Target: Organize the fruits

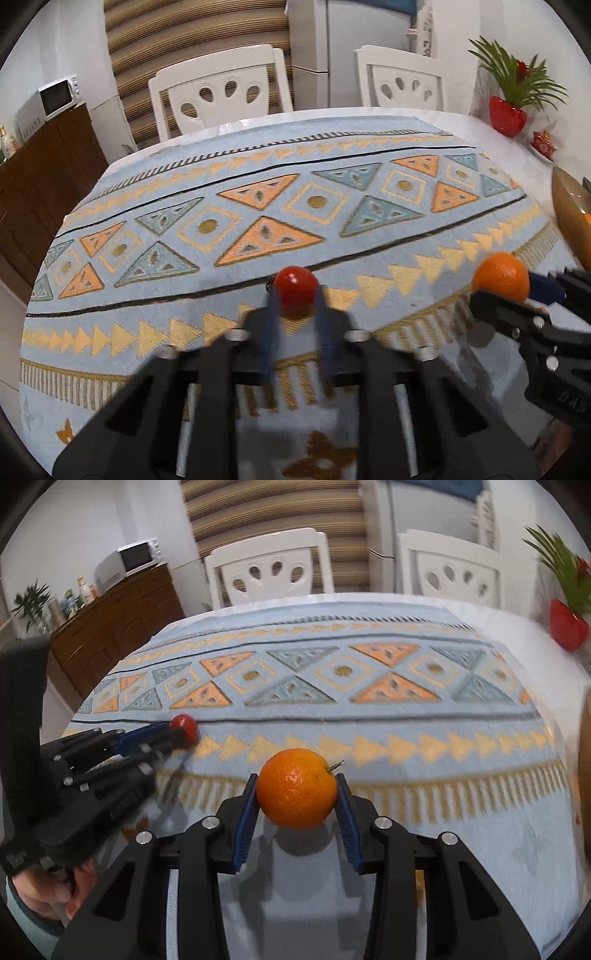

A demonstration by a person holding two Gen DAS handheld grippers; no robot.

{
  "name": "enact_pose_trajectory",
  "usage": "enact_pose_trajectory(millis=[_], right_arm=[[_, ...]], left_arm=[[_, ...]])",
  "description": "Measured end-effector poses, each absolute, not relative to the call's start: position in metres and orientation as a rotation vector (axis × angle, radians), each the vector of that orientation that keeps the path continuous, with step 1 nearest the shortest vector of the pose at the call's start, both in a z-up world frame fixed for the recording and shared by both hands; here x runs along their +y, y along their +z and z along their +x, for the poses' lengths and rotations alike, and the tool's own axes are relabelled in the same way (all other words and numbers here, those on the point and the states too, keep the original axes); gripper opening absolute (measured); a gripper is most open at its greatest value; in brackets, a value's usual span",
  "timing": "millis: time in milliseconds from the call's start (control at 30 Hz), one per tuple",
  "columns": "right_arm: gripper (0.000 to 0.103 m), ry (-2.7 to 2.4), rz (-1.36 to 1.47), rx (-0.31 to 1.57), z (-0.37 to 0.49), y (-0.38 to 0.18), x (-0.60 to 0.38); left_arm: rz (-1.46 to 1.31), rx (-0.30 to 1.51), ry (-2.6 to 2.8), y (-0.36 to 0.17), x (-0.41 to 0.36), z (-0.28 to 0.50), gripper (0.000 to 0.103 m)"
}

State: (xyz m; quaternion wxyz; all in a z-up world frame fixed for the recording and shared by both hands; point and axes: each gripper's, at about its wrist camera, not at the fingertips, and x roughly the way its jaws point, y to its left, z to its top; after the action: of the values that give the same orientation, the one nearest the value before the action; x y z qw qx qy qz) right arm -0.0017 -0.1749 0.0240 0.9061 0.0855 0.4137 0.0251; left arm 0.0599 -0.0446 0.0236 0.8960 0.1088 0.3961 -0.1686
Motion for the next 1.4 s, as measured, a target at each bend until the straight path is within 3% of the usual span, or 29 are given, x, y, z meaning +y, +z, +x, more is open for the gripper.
enact_pose_trajectory(millis=[300,567,600,700,933,1133,1233,1400], right_arm=[[0.039,-0.014,0.259,0.776,-0.075,0.056,-0.234],[0.039,0.002,0.327,0.747,-0.106,0.059,-0.263],[0.039,0.007,0.334,0.749,-0.108,0.058,-0.264],[0.039,0.016,0.335,0.750,-0.113,0.056,-0.265],[0.039,0.021,0.344,0.763,-0.117,0.051,-0.272],[0.039,0.026,0.347,0.776,-0.114,0.049,-0.271],[0.039,0.019,0.338,0.779,-0.113,0.050,-0.271],[0.039,0.016,0.343,0.783,-0.108,0.047,-0.274]], left_arm=[[0.230,0.749,-0.475,0.079,-0.087,0.005,0.003],[0.122,0.752,-0.522,0.102,-0.045,-0.006,0.004],[0.119,0.759,-0.522,0.101,-0.043,-0.005,0.006],[0.069,0.810,-0.519,0.091,-0.031,0.006,0.038],[-0.077,0.910,-0.499,0.061,-0.001,0.033,0.033],[0.126,0.901,-0.402,0.035,-0.049,0.059,0.038],[0.122,0.916,-0.349,0.022,-0.055,0.081,0.028],[0.119,0.922,-0.311,0.012,-0.055,0.097,0.026]])
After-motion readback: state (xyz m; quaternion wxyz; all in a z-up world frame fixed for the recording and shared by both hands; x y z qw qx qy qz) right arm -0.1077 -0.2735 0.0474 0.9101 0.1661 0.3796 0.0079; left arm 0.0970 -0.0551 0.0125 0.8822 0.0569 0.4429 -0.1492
